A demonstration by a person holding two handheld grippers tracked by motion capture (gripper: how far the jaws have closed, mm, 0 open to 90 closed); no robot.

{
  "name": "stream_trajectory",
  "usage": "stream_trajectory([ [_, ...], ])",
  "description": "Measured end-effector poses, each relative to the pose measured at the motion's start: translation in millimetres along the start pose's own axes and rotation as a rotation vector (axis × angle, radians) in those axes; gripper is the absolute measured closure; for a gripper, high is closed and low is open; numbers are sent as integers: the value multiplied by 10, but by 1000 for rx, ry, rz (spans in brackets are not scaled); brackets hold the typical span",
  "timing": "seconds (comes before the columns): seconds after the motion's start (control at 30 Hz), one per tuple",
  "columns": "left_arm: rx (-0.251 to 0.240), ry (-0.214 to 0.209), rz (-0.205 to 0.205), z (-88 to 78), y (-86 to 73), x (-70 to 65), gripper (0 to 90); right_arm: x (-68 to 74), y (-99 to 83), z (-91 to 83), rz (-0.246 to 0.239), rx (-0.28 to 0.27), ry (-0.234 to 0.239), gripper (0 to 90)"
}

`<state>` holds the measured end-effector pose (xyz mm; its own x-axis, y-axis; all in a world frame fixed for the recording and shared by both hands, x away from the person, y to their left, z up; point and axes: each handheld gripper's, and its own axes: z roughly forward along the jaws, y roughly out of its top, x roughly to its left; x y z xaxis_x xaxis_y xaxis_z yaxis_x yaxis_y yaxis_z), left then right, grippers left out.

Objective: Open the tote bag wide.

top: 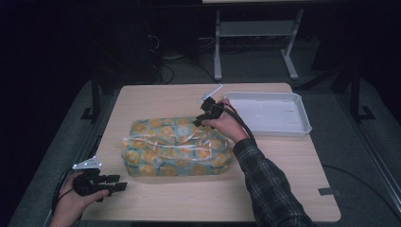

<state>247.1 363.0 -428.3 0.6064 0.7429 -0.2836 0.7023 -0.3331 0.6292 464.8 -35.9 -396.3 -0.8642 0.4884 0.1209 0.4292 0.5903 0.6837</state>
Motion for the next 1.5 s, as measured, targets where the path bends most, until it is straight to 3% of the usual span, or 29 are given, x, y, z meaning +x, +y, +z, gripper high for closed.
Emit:
stream_trajectory([
  [0.03, -3, -2, 2, -4, 3, -10, 454, 98, -15, -87, -8, -17, 41, 669],
  [0.1, -2, -2, -4, -5, 4, -20, 454, 137, -35, -117, -29, -20, 60, 666],
  [0.17, -2, -4, 5, 1, 10, -29, 454, 277, -101, -183, -42, -18, 125, 665],
  [0.27, 0, -4, 6, 8, 12, -37, 453, 392, -169, -219, -52, -20, 175, 669],
  [0.37, 2, -6, 11, 16, 15, -42, 453, 469, -220, -223, -100, -9, 191, 675],
  [0.6, 2, -6, 11, 16, 16, -47, 452, 528, -242, -138, -123, 20, 213, 685],
  [0.8, 1, -9, 10, 15, 10, -41, 452, 520, -252, -35, -127, 56, 246, 786],
  [0.83, 1, -9, 10, 14, 10, -40, 452, 522, -251, -22, -132, 58, 249, 858],
  [0.87, 1, -9, 10, 14, 10, -40, 452, 522, -251, -22, -132, 58, 249, 858],
  [0.9, 2, -8, 10, 12, 10, -39, 453, 525, -245, -29, -134, 56, 253, 897],
  [1.17, -1, -8, 9, 8, 12, -43, 452, 576, -208, -130, -130, 40, 278, 900],
  [1.37, -8, -7, 16, -17, 24, -54, 452, 672, -194, -236, -154, 25, 292, 900],
  [1.5, -44, -18, 19, -81, 76, -105, 458, 769, -208, -282, -191, 17, 311, 900],
])
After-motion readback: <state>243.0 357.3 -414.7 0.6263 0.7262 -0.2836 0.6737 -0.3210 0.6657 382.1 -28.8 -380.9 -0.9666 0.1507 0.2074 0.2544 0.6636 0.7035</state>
